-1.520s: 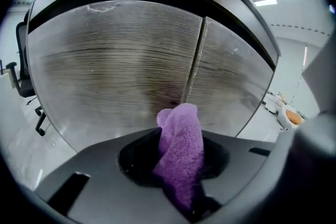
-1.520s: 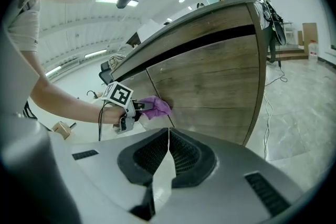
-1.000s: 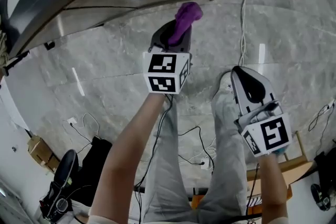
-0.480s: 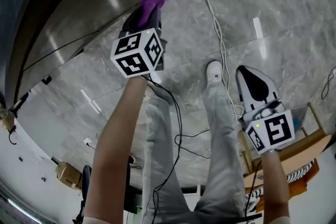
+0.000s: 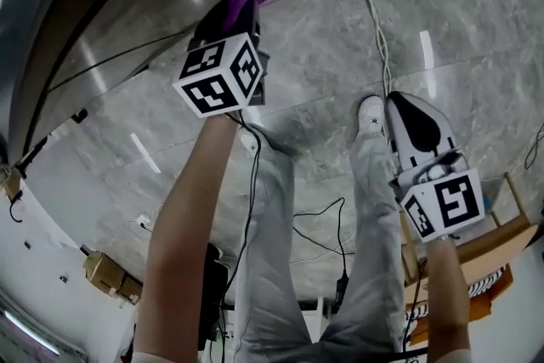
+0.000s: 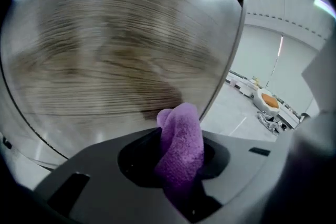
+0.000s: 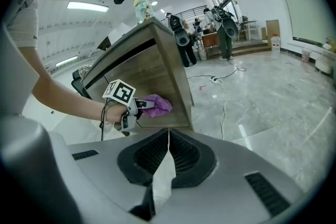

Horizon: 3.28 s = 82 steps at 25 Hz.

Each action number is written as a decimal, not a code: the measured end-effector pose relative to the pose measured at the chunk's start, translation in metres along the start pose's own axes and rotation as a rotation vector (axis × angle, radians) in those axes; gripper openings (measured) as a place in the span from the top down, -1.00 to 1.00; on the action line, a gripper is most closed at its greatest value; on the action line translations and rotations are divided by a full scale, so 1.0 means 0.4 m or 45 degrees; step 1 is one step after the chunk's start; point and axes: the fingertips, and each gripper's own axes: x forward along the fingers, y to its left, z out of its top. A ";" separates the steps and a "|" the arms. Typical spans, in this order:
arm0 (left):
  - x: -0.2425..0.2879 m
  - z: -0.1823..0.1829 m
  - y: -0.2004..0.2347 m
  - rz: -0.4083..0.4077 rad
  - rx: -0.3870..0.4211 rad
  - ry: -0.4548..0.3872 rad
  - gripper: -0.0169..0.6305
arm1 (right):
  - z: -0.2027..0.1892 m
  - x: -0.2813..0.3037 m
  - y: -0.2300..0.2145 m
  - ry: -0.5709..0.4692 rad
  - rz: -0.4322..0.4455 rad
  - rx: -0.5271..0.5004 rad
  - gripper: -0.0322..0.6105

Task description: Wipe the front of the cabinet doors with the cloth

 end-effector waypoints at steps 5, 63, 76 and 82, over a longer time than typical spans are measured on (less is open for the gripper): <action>-0.084 -0.043 0.207 0.065 -0.044 0.028 0.63 | 0.030 0.115 0.137 0.005 0.062 -0.045 0.81; 0.088 -0.158 0.151 0.052 0.042 0.285 0.63 | -0.048 0.085 0.030 0.014 -0.037 0.034 0.81; -0.160 -0.276 0.645 0.311 -0.081 0.354 0.63 | -0.032 0.303 0.359 0.053 0.123 -0.056 0.81; -0.231 -0.349 0.629 0.332 -0.086 0.404 0.63 | -0.041 0.314 0.424 0.068 0.201 -0.053 0.81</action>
